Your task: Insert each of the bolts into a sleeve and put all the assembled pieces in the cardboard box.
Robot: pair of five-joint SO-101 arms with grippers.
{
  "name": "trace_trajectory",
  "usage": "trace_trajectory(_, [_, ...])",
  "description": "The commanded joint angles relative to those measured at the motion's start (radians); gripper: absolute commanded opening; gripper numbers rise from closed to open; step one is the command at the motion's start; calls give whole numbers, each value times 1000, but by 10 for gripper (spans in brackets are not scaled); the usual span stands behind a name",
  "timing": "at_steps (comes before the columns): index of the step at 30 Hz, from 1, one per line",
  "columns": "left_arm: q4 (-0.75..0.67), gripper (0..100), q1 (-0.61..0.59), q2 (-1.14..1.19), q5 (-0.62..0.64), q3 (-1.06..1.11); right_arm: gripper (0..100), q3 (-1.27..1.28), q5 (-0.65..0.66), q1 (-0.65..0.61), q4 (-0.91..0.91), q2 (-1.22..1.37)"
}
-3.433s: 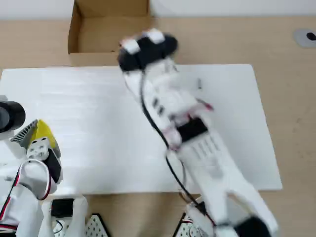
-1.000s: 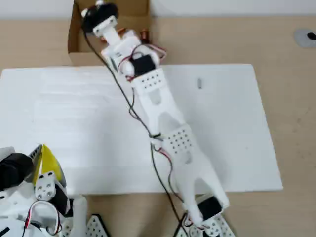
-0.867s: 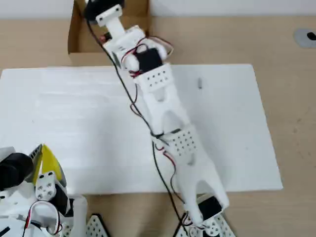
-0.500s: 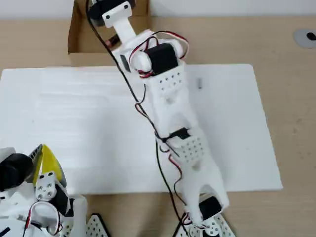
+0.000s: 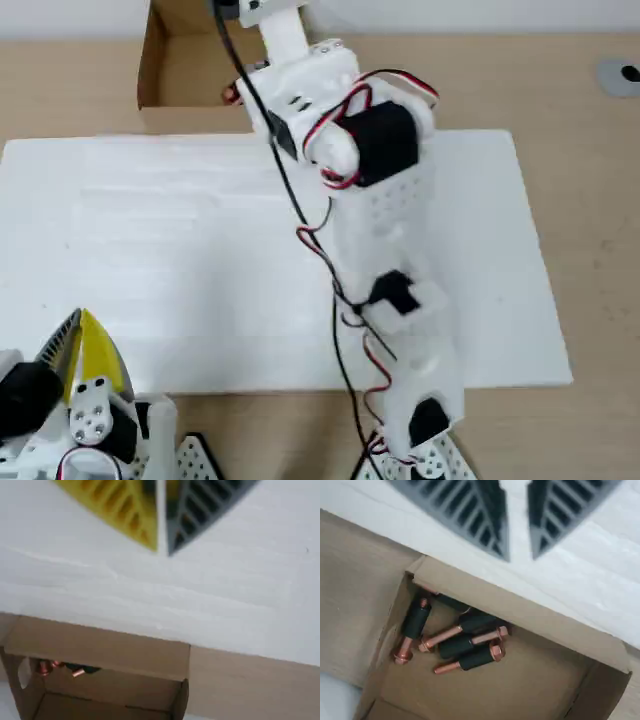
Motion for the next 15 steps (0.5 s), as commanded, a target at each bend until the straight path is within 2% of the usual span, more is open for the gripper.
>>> trace_trajectory(1, [2, 9, -12, -5, -3, 2, 26, 185, -25, 5, 17, -189])
trace_trajectory(10, [2, 9, -12, -5, -3, 3, 26, 1161, -110, -10, 6, -714])
trace_trajectory(15, [-3, 9, -5, -5, -2, 8, 27, 1575, -109, 18, -77, -974])
